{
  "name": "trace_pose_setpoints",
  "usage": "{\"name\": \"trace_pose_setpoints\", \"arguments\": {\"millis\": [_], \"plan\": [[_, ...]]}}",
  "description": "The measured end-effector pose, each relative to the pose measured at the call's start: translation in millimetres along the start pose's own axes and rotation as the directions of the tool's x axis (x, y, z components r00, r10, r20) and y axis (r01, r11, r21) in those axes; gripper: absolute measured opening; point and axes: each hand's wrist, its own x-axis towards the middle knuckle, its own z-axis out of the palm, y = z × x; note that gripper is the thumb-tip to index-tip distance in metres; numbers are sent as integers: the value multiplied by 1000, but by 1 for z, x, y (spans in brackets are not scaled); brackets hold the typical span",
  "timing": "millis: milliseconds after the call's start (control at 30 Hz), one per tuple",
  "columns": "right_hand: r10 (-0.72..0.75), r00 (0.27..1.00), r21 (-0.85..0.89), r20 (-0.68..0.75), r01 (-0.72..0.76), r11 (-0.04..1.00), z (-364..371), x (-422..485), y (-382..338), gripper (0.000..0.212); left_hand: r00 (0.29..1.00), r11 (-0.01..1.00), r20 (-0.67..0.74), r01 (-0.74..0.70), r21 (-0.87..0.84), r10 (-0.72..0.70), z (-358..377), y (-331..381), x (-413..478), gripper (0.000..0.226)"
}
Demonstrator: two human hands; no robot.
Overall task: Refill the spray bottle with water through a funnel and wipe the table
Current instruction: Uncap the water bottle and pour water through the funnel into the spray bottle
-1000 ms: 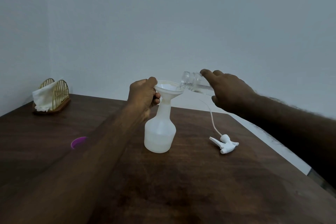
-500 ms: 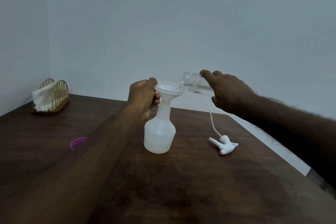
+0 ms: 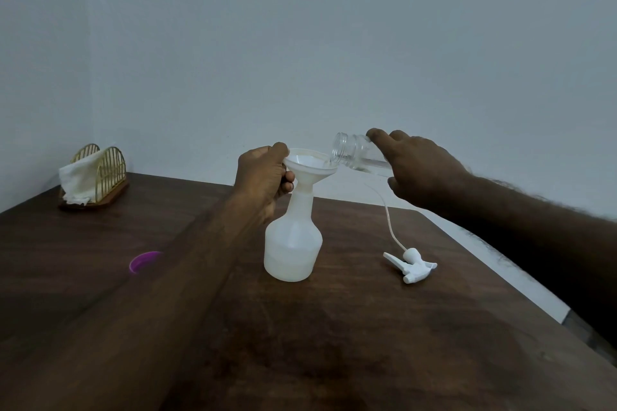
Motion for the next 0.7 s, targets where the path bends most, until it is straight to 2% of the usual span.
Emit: {"name": "trace_pose_setpoints", "arguments": {"millis": [267,700], "plan": [[1,1000,-7,4,-1,1000,-2,-1,-1,68,1000,1000,-1,-1,-7,1,0,0,0,4],[-8,1000,-21,-21,7,1000,-2,1,-4,67,1000,1000,-5,4,-10,-4,0,0,1,11]]}}
